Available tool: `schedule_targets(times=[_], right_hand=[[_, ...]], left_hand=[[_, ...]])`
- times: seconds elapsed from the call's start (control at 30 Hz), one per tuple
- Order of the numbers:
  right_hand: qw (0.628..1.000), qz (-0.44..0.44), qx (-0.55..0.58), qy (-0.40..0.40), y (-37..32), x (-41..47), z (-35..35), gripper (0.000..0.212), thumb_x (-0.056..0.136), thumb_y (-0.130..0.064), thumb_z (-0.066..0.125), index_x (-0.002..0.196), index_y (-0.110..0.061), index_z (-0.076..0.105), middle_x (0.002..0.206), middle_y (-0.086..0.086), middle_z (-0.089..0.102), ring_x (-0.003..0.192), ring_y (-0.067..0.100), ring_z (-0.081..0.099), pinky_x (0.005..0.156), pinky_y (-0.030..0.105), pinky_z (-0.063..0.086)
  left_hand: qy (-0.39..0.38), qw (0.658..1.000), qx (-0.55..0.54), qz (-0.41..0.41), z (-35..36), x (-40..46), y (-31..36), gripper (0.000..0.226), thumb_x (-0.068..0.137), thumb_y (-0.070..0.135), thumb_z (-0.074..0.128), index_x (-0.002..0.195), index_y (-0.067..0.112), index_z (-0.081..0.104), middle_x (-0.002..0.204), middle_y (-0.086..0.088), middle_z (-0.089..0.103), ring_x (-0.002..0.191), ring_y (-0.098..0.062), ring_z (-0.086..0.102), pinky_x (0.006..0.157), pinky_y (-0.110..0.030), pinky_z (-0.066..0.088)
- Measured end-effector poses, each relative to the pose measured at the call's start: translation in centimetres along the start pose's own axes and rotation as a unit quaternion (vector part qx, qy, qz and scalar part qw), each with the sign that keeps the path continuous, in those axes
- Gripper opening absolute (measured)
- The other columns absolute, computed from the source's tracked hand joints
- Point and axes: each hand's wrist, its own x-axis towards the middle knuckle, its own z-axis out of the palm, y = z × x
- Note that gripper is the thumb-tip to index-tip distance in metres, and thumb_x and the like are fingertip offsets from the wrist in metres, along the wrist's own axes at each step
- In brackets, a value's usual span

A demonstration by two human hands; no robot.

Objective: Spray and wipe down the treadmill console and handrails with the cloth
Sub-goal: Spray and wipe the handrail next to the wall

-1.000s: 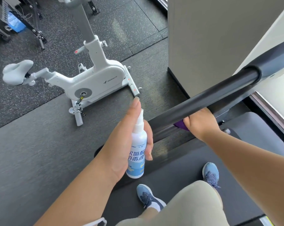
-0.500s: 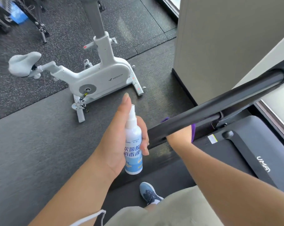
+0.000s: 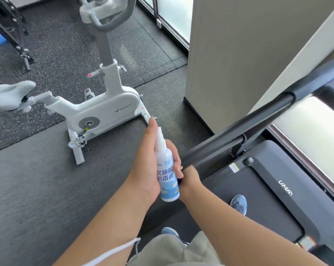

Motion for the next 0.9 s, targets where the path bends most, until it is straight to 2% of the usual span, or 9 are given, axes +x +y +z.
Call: schedule_targets(times=[0.07,0.17,0.3,0.4,0.47,0.53,0.67,0.8,0.9], right_hand=[[0.999,0.005,0.048,-0.016,-0.9,-0.6,-1.3,0.037,0.099,-0.026,0.040,0.092,-0.004,0.069,0.088,0.014,0.070,0.095,0.030,0.070,0.093,0.046,0.055],[0.998,0.019,0.047,-0.033,-1.8,-2.2,-2.1,0.045,0.107,-0.037,0.036,0.120,-0.003,0.063,0.116,0.017,0.068,0.094,0.037,0.070,0.069,0.049,0.063],[0.996,-0.003,0.040,-0.085,-3.3,-4.0,-4.6,0.051,0.106,-0.034,0.041,0.145,-0.003,0.055,0.148,0.019,0.057,0.122,0.039,0.063,0.098,0.053,0.051],[0.990,-0.015,0.078,-0.113,-5.3,-5.1,-7.3,0.056,0.104,-0.039,0.047,0.145,-0.001,0.055,0.144,0.020,0.060,0.131,0.038,0.058,0.117,0.054,0.037],[0.984,-0.031,0.109,-0.140,-6.8,-5.5,-9.4,0.059,0.104,-0.043,0.047,0.144,-0.001,0.057,0.146,0.020,0.058,0.132,0.038,0.057,0.121,0.055,0.031],[0.975,-0.066,0.141,-0.158,-8.7,-6.3,-11.4,0.060,0.105,-0.047,0.046,0.150,-0.007,0.052,0.156,0.017,0.049,0.143,0.036,0.047,0.124,0.056,0.026],[0.948,-0.153,0.181,-0.212,-12.8,-9.0,-14.4,0.068,0.104,-0.059,0.042,0.145,-0.008,0.059,0.155,0.019,0.050,0.141,0.040,0.051,0.111,0.064,0.042],[0.931,-0.213,0.178,-0.236,-17.5,-13.3,-17.3,0.076,0.095,-0.061,0.058,0.153,-0.013,0.049,0.156,0.018,0.049,0.143,0.039,0.049,0.115,0.063,0.039],[0.924,-0.250,0.182,-0.223,-21.1,-16.9,-19.9,0.065,0.100,-0.054,0.056,0.151,-0.014,0.052,0.154,0.016,0.053,0.140,0.035,0.053,0.115,0.058,0.041]], left_hand=[[-0.016,1.000,0.000,0.003,0.8,0.1,0.0,0.090,0.089,0.087,0.041,0.058,0.002,0.048,0.045,-0.014,0.045,0.045,-0.028,0.046,0.066,-0.038,0.046],[-0.044,0.999,-0.015,0.001,2.0,0.7,0.0,0.090,0.092,0.085,0.041,0.057,0.003,0.047,0.045,-0.013,0.044,0.045,-0.028,0.045,0.062,-0.036,0.046],[-0.094,0.996,0.002,-0.005,3.6,1.4,-0.4,0.089,0.087,0.087,0.043,0.055,0.004,0.049,0.047,-0.015,0.045,0.047,-0.029,0.049,0.062,-0.035,0.049],[-0.099,0.995,0.010,0.000,4.8,1.7,-1.0,0.088,0.085,0.087,0.043,0.054,0.004,0.050,0.047,-0.013,0.046,0.047,-0.029,0.048,0.060,-0.033,0.053],[-0.096,0.995,0.013,0.001,6.0,1.6,-1.6,0.087,0.089,0.085,0.042,0.055,0.005,0.050,0.048,-0.012,0.046,0.049,-0.028,0.047,0.056,-0.033,0.053],[-0.093,0.996,0.015,0.003,7.3,1.5,-2.3,0.086,0.090,0.083,0.043,0.056,0.004,0.049,0.049,-0.013,0.045,0.050,-0.029,0.045,0.054,-0.033,0.051],[-0.094,0.994,0.054,0.004,10.7,1.4,-3.6,0.085,0.087,0.084,0.046,0.057,0.004,0.049,0.051,-0.015,0.046,0.050,-0.029,0.046,0.055,-0.035,0.051],[-0.102,0.990,0.096,-0.008,16.1,1.2,-5.2,0.086,0.082,0.088,0.049,0.057,0.006,0.051,0.051,-0.015,0.047,0.050,-0.029,0.048,0.056,-0.034,0.052],[-0.138,0.980,0.139,-0.021,21.3,0.9,-6.6,0.089,0.076,0.092,0.051,0.056,0.006,0.053,0.048,-0.014,0.049,0.048,-0.030,0.049,0.055,-0.032,0.054]])
